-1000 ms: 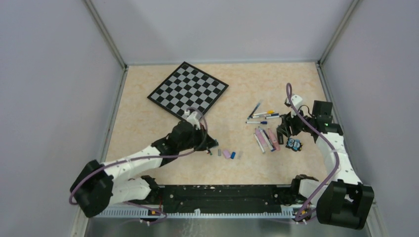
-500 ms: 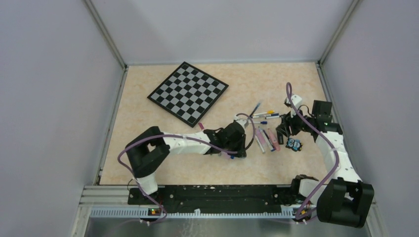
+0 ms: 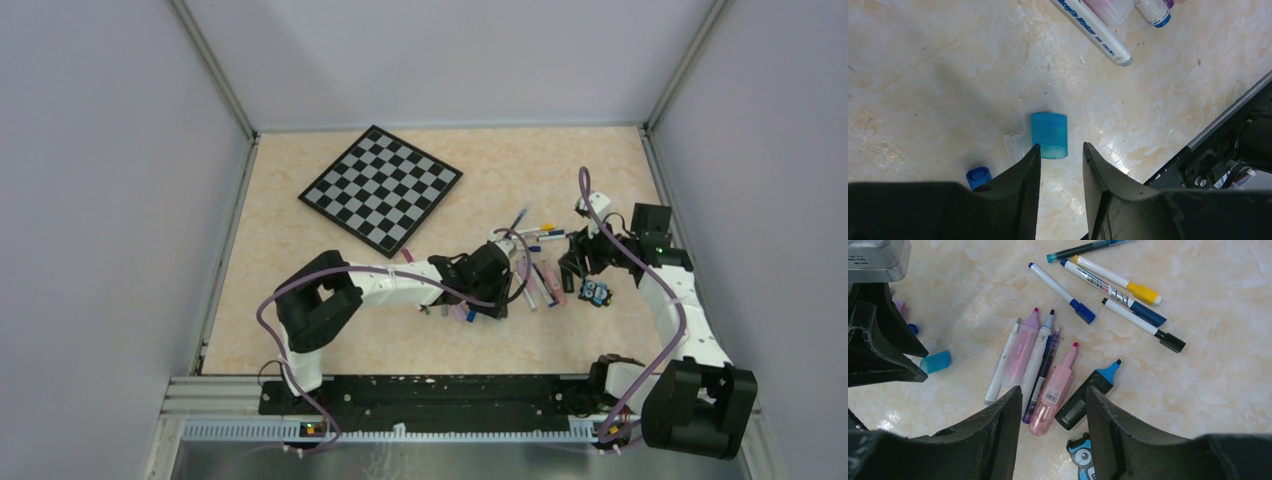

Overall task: Open the pen caps
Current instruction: Place the pen cap at the center of the board, then pick up the pen from the center of the board.

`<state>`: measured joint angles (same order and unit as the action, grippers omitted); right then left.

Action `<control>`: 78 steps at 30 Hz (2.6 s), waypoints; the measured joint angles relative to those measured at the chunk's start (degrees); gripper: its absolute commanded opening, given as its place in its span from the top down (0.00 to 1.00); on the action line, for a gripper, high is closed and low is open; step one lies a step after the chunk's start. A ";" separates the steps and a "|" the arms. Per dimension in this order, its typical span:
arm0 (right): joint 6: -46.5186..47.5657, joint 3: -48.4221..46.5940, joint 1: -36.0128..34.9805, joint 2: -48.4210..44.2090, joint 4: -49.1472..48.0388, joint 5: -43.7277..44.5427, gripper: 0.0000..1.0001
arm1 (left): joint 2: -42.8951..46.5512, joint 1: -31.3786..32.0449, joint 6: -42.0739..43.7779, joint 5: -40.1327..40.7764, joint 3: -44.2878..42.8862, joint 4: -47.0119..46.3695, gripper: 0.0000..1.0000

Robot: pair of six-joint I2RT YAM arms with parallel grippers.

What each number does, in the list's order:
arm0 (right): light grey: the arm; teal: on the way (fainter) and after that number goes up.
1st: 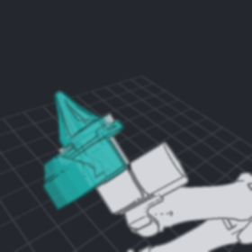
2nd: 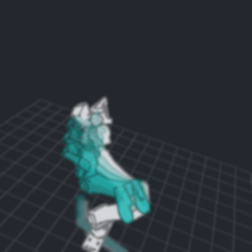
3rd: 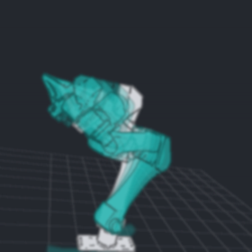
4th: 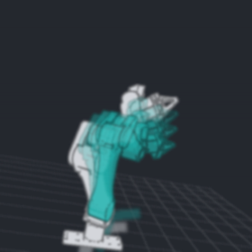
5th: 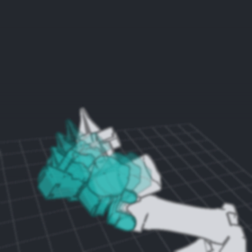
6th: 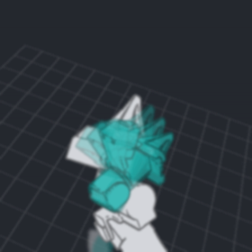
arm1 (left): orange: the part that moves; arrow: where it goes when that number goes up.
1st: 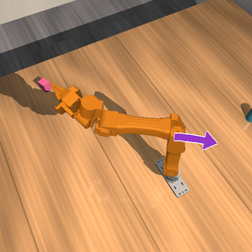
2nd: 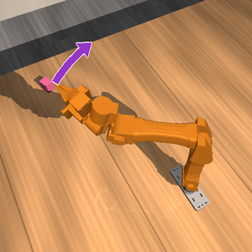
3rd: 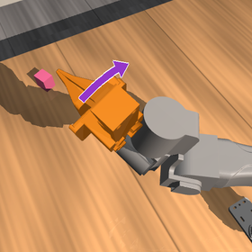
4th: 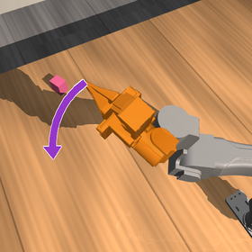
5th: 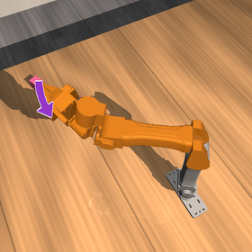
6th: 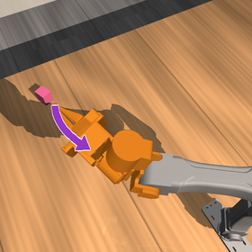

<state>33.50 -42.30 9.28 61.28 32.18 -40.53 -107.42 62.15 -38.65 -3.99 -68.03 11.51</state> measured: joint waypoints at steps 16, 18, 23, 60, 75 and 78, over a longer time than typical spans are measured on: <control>0.33 0.00 0.00 0.00 0.09 -0.28 0.52 | 16.46 0.04 5.57 10.40 8.35 -2.89 0.39; 0.52 0.02 0.00 0.00 0.13 -0.50 0.52 | 22.49 0.04 6.36 14.32 12.11 -3.82 0.21; 0.85 0.00 0.00 -0.02 0.15 -1.22 0.52 | 34.69 -0.31 6.51 23.96 23.39 -9.66 0.01; 1.51 0.33 0.00 0.04 0.13 -2.25 0.52 | 8.85 -14.16 -19.74 31.17 1.70 23.71 0.61; 1.97 0.33 0.00 0.04 0.13 -2.25 0.52 | 5.20 -15.37 -19.50 28.11 1.70 22.56 0.68; 1.97 0.33 0.00 0.04 0.13 -2.25 0.52 | 4.81 -15.56 -19.47 27.61 1.70 22.56 0.70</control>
<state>35.46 -41.98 9.28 61.32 32.32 -42.78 -102.61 46.59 -58.13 23.62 -66.32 34.06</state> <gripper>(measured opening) 0.478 0.322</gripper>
